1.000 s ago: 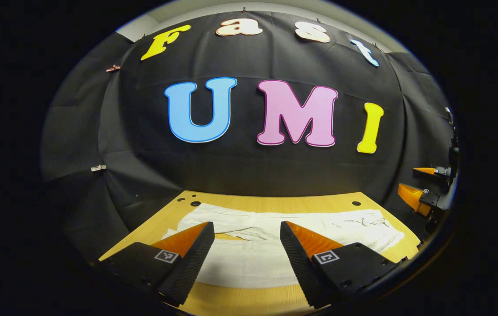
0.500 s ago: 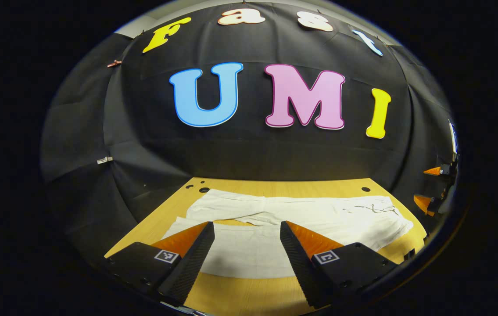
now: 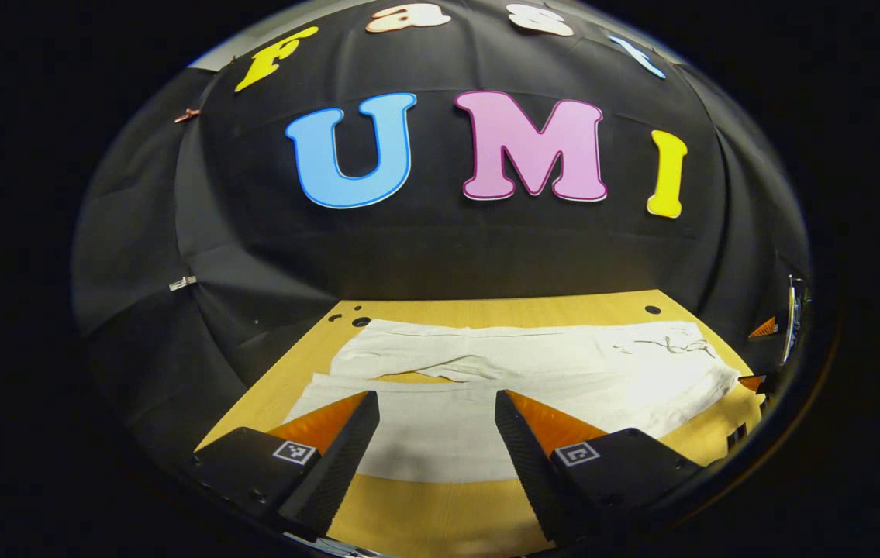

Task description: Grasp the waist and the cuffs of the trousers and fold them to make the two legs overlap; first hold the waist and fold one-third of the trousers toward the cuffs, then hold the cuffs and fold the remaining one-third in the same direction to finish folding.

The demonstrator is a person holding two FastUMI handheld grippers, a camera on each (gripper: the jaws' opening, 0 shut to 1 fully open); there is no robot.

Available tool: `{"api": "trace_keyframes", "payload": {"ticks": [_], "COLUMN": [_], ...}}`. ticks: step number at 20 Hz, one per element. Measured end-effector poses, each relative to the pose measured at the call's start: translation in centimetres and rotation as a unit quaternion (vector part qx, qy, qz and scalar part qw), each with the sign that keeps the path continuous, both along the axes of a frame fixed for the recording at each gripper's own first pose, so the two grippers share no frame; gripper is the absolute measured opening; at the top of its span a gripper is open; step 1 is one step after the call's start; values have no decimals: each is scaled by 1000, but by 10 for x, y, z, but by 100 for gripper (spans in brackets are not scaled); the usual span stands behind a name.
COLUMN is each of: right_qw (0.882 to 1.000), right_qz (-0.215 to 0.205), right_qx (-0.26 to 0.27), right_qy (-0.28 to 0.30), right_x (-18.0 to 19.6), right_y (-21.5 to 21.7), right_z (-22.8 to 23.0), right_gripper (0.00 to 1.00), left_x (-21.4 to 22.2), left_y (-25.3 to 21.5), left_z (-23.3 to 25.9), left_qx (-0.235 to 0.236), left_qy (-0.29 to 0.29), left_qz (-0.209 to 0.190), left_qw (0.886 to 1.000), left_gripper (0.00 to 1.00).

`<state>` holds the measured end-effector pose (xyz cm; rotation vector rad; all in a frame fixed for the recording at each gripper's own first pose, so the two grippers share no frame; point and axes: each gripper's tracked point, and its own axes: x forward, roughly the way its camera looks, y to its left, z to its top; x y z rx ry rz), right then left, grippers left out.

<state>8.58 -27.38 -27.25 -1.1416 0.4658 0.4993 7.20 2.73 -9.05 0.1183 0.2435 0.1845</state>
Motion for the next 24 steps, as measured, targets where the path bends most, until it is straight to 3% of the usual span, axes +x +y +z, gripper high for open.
{"api": "trace_keyframes", "payload": {"ticks": [7,9,14,16,17,19,21,23,24], "right_qw": [998,996,986,985,985,986,986,987,987], "right_qz": [18,48,77,71,68,59,55,46,37], "right_qx": [-55,-76,-145,-157,-157,-156,-151,-145,-139], "right_qy": [38,17,-30,-23,-11,10,32,56,70], "right_x": [7,18,49,55,56,57,52,57,50], "right_y": [-22,-17,-10,-11,-10,-11,-11,-11,-14], "right_z": [-48,-49,-56,-67,-69,-75,-78,-83,-78], "right_gripper": [98,93,91,80,65,49,25,22,16], "left_x": [1,-5,-15,-16,-18,-23,-26,-30,-30], "left_y": [-5,4,28,38,46,65,91,116,127], "left_z": [-8,-10,-20,-26,-31,-43,-59,-73,-82], "left_qx": [26,15,0,-14,-19,-14,9,40,56], "left_qy": [23,29,41,47,52,66,86,110,121], "left_qz": [-5,12,48,62,69,84,94,97,94], "left_qw": [999,999,998,997,996,994,992,988,987], "left_gripper": [98,98,98,98,98,97,98,98,98]}}
